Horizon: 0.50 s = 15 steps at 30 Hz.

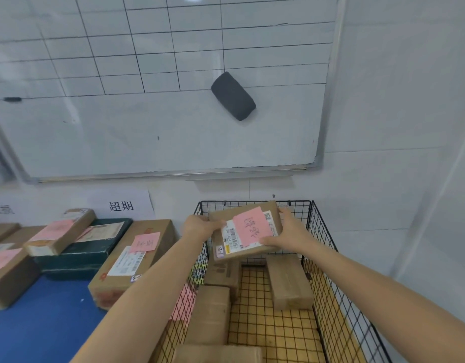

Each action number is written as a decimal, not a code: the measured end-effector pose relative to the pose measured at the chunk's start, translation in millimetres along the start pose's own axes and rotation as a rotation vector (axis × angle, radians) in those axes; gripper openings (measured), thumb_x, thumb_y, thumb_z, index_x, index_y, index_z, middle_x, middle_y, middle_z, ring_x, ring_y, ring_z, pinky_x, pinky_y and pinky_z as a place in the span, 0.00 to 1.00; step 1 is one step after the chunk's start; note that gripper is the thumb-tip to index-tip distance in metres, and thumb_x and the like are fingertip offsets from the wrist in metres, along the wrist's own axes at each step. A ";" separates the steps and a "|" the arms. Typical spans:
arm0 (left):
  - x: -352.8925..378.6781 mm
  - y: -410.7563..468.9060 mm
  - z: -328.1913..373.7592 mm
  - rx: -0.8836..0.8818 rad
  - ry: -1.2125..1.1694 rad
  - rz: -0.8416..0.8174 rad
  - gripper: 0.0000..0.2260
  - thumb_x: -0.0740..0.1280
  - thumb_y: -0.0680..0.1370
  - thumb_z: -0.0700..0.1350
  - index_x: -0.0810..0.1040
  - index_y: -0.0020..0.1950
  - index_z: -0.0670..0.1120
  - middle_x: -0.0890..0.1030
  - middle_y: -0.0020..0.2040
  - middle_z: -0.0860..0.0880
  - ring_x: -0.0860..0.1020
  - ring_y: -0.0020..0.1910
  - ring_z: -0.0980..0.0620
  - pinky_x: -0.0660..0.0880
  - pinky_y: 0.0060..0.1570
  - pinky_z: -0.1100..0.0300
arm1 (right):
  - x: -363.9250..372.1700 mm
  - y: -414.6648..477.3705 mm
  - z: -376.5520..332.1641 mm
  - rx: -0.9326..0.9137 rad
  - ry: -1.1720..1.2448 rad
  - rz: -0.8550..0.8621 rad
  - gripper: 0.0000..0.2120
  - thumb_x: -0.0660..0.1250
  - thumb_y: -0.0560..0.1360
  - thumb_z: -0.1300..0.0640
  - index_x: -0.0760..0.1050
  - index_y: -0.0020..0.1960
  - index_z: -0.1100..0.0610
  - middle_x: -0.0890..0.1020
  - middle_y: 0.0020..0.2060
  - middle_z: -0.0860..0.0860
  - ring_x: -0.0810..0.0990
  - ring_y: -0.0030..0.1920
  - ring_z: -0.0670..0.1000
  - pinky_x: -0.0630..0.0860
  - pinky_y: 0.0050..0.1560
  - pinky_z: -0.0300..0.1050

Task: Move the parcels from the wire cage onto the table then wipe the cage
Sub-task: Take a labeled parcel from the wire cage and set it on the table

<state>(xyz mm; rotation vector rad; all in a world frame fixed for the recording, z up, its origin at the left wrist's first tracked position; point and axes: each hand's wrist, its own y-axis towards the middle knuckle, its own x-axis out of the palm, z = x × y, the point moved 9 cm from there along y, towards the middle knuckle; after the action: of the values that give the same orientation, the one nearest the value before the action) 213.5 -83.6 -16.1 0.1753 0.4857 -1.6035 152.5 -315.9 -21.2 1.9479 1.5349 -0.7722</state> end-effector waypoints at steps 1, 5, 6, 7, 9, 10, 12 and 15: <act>5.3 1.7 -0.6 0.000 -0.035 -0.034 0.25 0.74 0.72 0.44 0.72 0.66 0.41 0.80 0.57 0.44 0.79 0.47 0.49 0.77 0.48 0.58 | 0.6 -1.0 -1.6 -0.004 -0.011 0.009 0.55 0.81 0.60 0.48 0.51 0.76 0.55 0.70 0.67 0.53 0.70 0.67 0.54 0.73 0.63 0.50; 24.7 1.8 0.4 0.009 -0.094 -0.163 0.34 0.70 0.75 0.40 0.58 0.76 0.52 0.75 0.64 0.45 0.76 0.56 0.47 0.75 0.52 0.50 | 12.9 -4.4 0.5 0.018 0.026 -0.035 0.64 0.82 0.59 0.51 0.39 0.78 0.52 0.60 0.73 0.58 0.62 0.72 0.59 0.64 0.69 0.56; 27.7 3.2 0.6 0.016 -0.075 -0.177 0.34 0.69 0.76 0.40 0.56 0.77 0.53 0.74 0.65 0.45 0.75 0.59 0.45 0.75 0.56 0.48 | 16.6 -5.2 -0.4 0.006 0.015 -0.049 0.62 0.82 0.59 0.50 0.42 0.77 0.53 0.62 0.72 0.58 0.63 0.71 0.58 0.67 0.67 0.54; 28.7 5.6 -0.4 0.024 -0.044 -0.175 0.34 0.69 0.76 0.40 0.55 0.77 0.54 0.73 0.66 0.45 0.75 0.60 0.44 0.74 0.58 0.45 | 19.4 -5.4 0.7 0.007 0.011 -0.053 0.59 0.81 0.59 0.50 0.46 0.76 0.55 0.66 0.70 0.57 0.66 0.69 0.56 0.71 0.63 0.50; 24.8 7.0 0.4 0.067 0.037 -0.118 0.32 0.70 0.75 0.43 0.59 0.76 0.53 0.75 0.64 0.45 0.77 0.58 0.44 0.77 0.55 0.42 | 20.4 -6.9 4.1 0.031 0.044 -0.056 0.52 0.81 0.62 0.51 0.52 0.74 0.57 0.73 0.65 0.54 0.74 0.59 0.51 0.76 0.48 0.38; 20.0 8.5 0.2 0.079 0.068 -0.069 0.31 0.72 0.74 0.45 0.63 0.73 0.51 0.76 0.61 0.45 0.78 0.56 0.44 0.78 0.52 0.44 | 19.6 -7.5 6.3 0.050 0.081 -0.059 0.48 0.80 0.63 0.52 0.53 0.73 0.58 0.76 0.62 0.53 0.77 0.54 0.48 0.77 0.42 0.35; 10.9 8.1 -0.4 0.069 0.075 0.019 0.30 0.76 0.70 0.49 0.67 0.67 0.46 0.78 0.57 0.45 0.81 0.51 0.45 0.81 0.47 0.46 | 15.8 -8.7 9.0 0.070 0.141 -0.038 0.42 0.80 0.64 0.53 0.57 0.67 0.56 0.78 0.57 0.53 0.79 0.50 0.48 0.80 0.39 0.39; 2.9 5.3 4.2 0.059 0.086 0.128 0.34 0.78 0.65 0.54 0.67 0.61 0.40 0.78 0.54 0.42 0.81 0.49 0.46 0.81 0.46 0.49 | 9.1 -11.3 8.9 0.077 0.114 0.038 0.36 0.80 0.62 0.46 0.61 0.59 0.53 0.71 0.56 0.52 0.76 0.52 0.49 0.78 0.42 0.40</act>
<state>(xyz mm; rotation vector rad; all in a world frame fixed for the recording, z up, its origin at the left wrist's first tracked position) 219.1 -88.1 -14.6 0.3149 0.4840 -1.4903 142.1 -313.9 -34.6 2.1033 1.5502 -0.7250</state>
